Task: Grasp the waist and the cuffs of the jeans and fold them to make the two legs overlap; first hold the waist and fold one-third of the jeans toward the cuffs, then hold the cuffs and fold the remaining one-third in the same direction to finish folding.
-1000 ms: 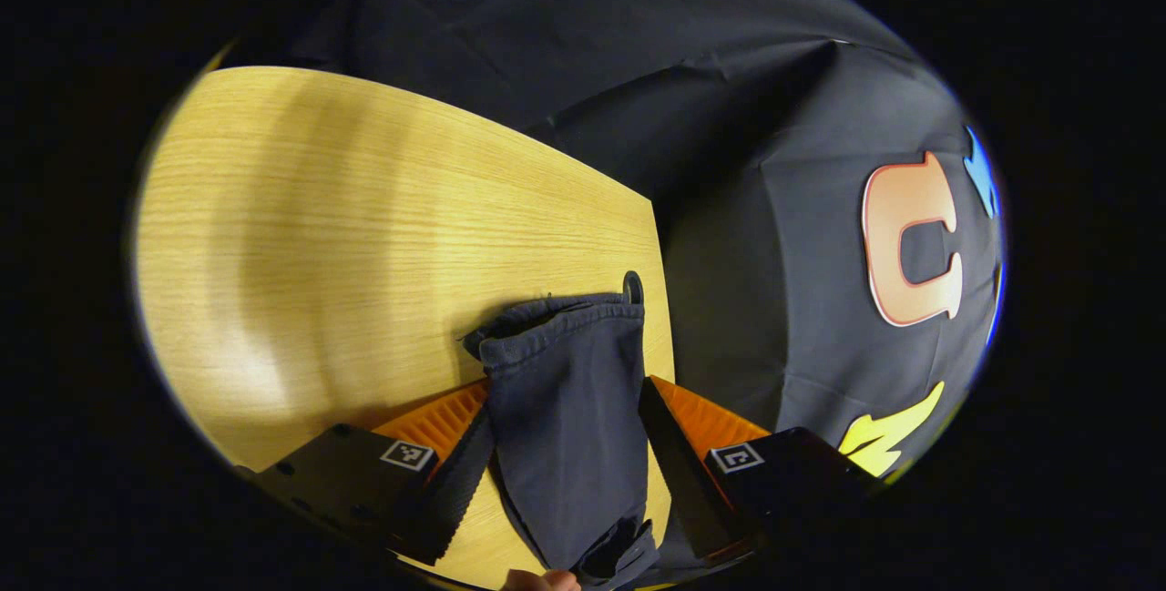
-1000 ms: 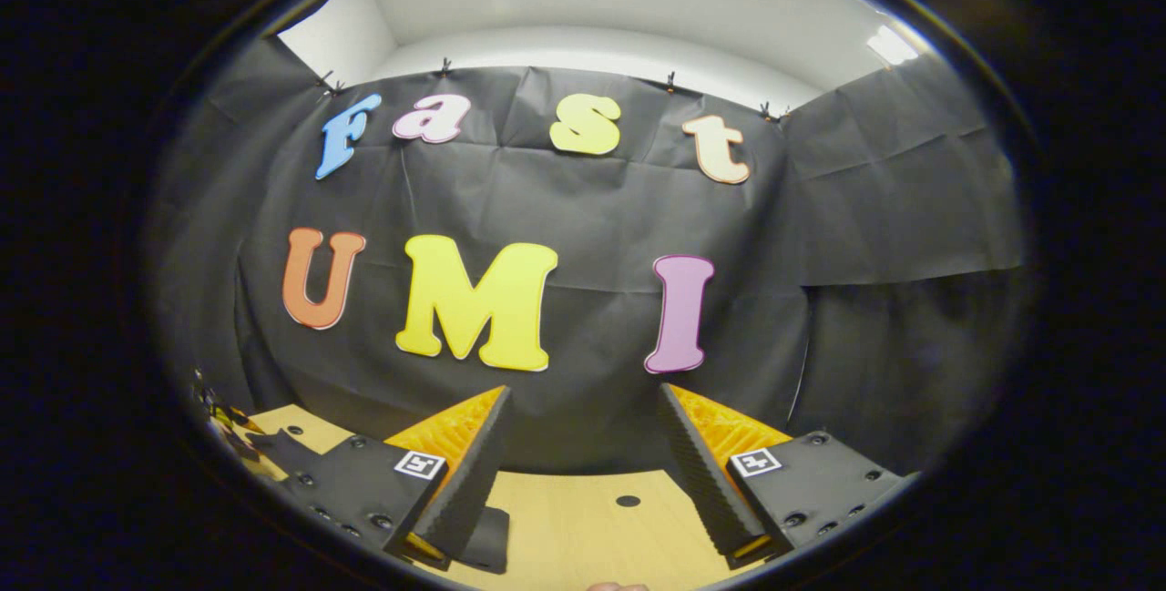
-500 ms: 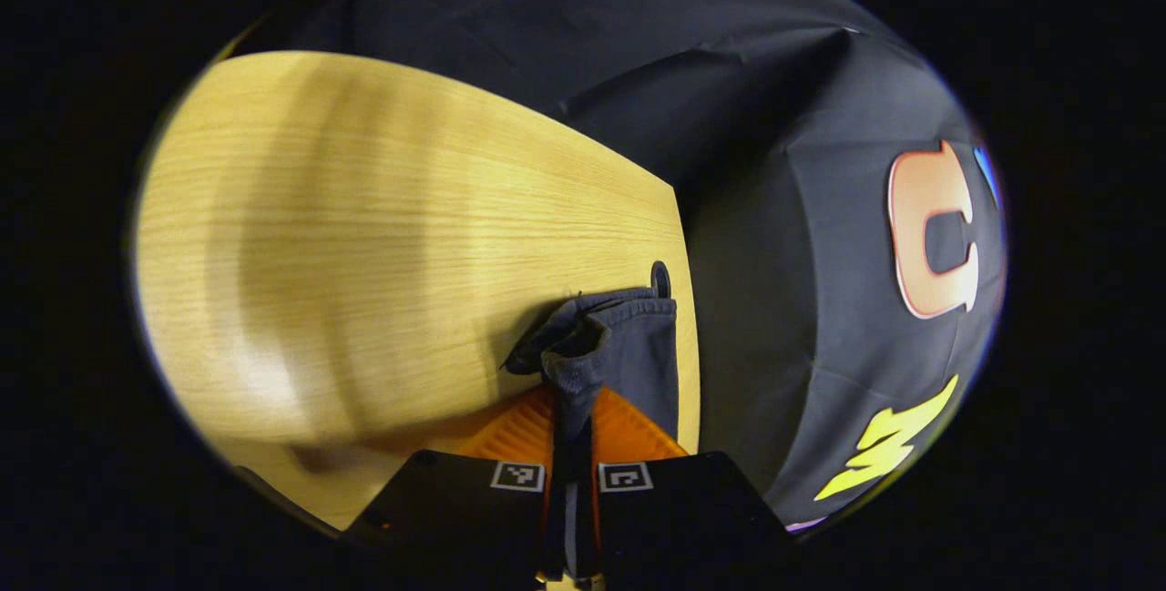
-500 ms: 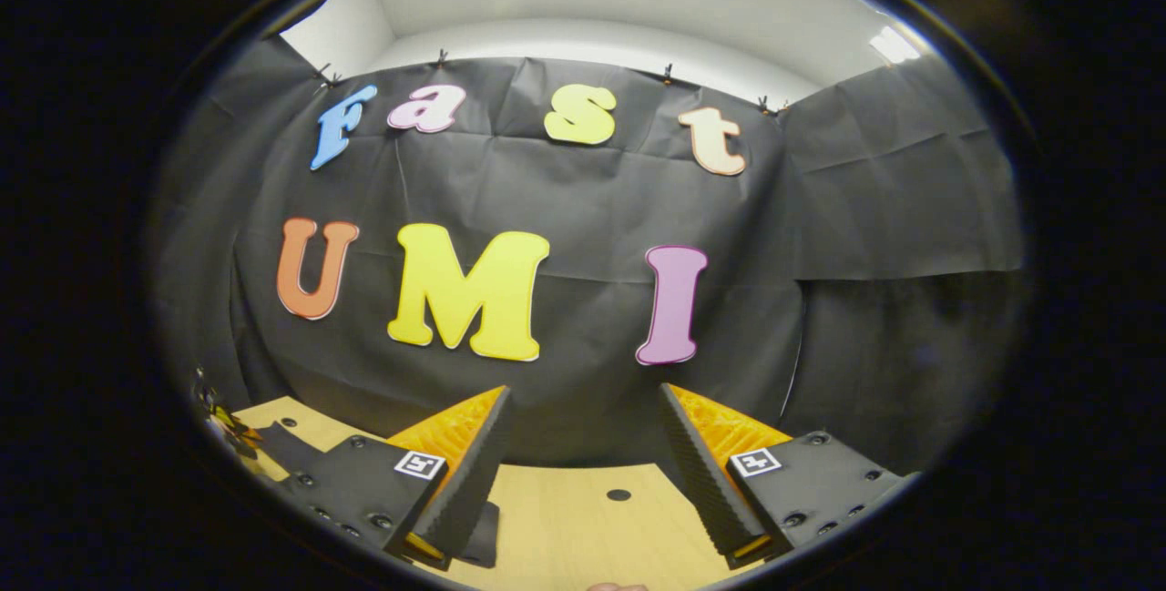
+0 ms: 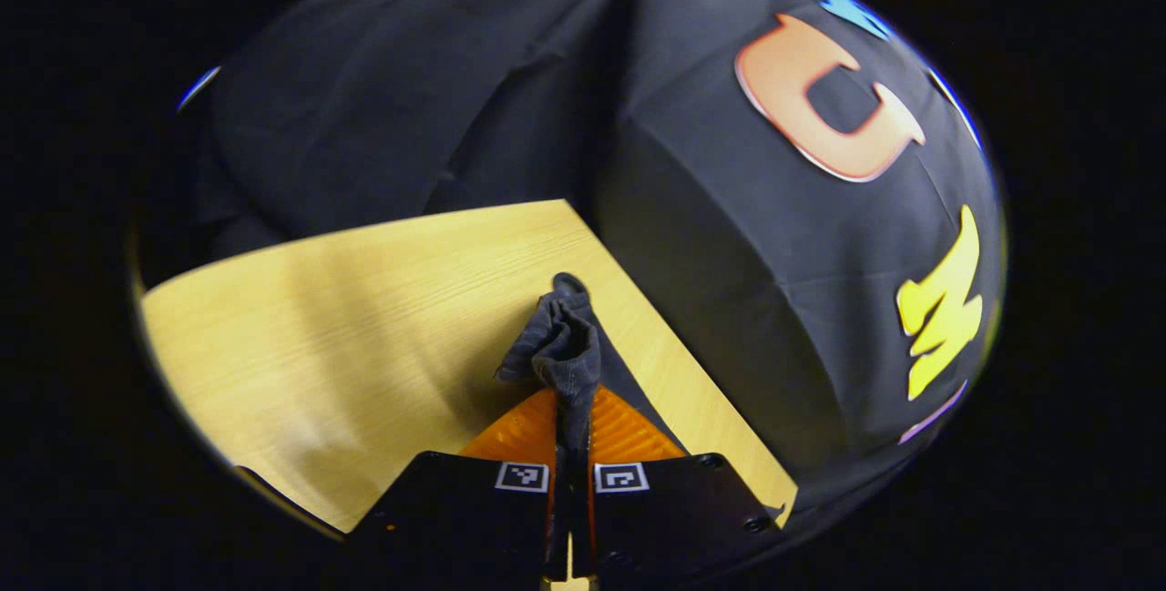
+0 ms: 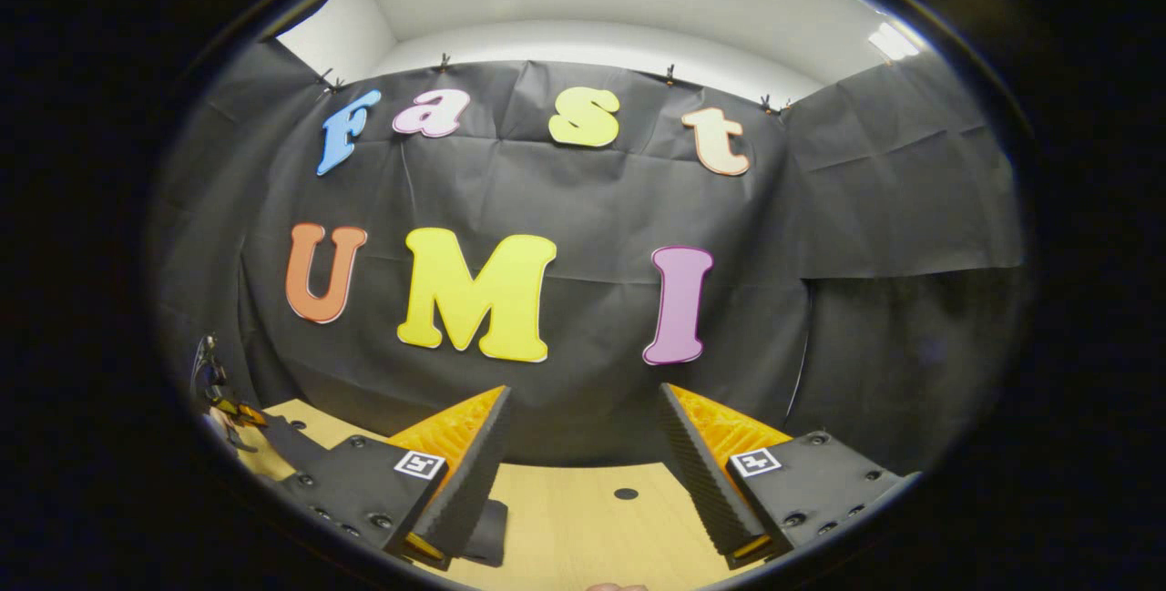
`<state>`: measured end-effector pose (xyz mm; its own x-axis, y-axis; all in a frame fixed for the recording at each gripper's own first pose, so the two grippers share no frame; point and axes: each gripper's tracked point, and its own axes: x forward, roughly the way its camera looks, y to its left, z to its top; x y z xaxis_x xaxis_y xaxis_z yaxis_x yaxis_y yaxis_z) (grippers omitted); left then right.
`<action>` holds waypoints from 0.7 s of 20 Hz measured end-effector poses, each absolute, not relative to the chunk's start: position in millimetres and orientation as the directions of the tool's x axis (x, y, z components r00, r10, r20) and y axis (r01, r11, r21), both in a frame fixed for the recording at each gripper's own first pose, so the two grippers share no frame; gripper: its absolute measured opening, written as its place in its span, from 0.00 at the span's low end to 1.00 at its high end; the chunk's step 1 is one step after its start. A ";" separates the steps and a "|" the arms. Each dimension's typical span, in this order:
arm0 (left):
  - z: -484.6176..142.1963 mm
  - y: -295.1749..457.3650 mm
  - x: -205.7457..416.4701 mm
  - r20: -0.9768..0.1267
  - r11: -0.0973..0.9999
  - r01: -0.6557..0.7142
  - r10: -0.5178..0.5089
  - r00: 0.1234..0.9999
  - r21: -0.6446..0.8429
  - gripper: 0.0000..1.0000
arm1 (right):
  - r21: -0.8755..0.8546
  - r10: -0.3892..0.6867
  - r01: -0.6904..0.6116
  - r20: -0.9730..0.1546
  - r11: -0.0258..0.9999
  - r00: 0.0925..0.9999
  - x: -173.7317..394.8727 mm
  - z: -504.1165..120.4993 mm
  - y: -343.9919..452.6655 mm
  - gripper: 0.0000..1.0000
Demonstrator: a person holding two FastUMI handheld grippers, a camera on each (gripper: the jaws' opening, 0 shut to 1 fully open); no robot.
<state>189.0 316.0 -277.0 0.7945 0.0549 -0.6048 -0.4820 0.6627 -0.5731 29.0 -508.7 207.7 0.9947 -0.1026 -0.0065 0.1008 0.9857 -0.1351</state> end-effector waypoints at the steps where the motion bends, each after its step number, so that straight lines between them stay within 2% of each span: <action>1: -264.5 311.6 191.4 -0.603 0.701 -0.464 0.061 0.795 -0.541 0.05 | -0.132 -0.108 0.106 -0.009 0.986 0.994 26.9 207.4 -510.4 0.98; 3: -226.4 293.9 200.6 -0.555 0.779 -0.387 0.059 0.829 -0.494 0.05 | -0.123 -0.113 0.111 -0.013 0.986 0.993 22.7 206.3 -512.8 0.94; 4: -208.1 281.2 206.8 -0.525 0.811 -0.340 0.047 0.850 -0.476 0.05 | -0.121 -0.116 0.113 -0.015 0.986 0.993 21.3 204.1 -514.2 0.98; 6: -176.6 252.1 220.2 -0.479 0.859 -0.261 0.021 0.877 -0.440 0.04 | -0.126 -0.120 0.117 -0.016 0.985 0.993 15.3 204.7 -516.0 0.94; 7: -161.7 235.8 222.9 -0.462 0.881 -0.223 0.006 0.887 -0.416 0.04 | -0.129 -0.124 0.121 -0.014 0.984 0.992 13.0 205.6 -517.3 0.98; 8: -152.1 221.0 226.2 -0.446 0.900 -0.186 -0.011 0.895 -0.394 0.04 | -0.132 -0.129 0.126 -0.011 0.983 0.992 10.7 205.7 -519.4 0.94; 13: -112.0 150.3 229.2 -0.381 0.949 -0.023 -0.104 0.919 -0.314 0.04 | -0.116 -0.160 0.157 -0.021 0.981 0.987 -1.7 201.0 -534.8 0.94; 14: -108.4 135.4 229.1 -0.374 0.954 0.007 -0.124 0.919 -0.301 0.04 | -0.111 -0.168 0.164 -0.025 0.980 0.986 -3.9 199.8 -538.4 0.98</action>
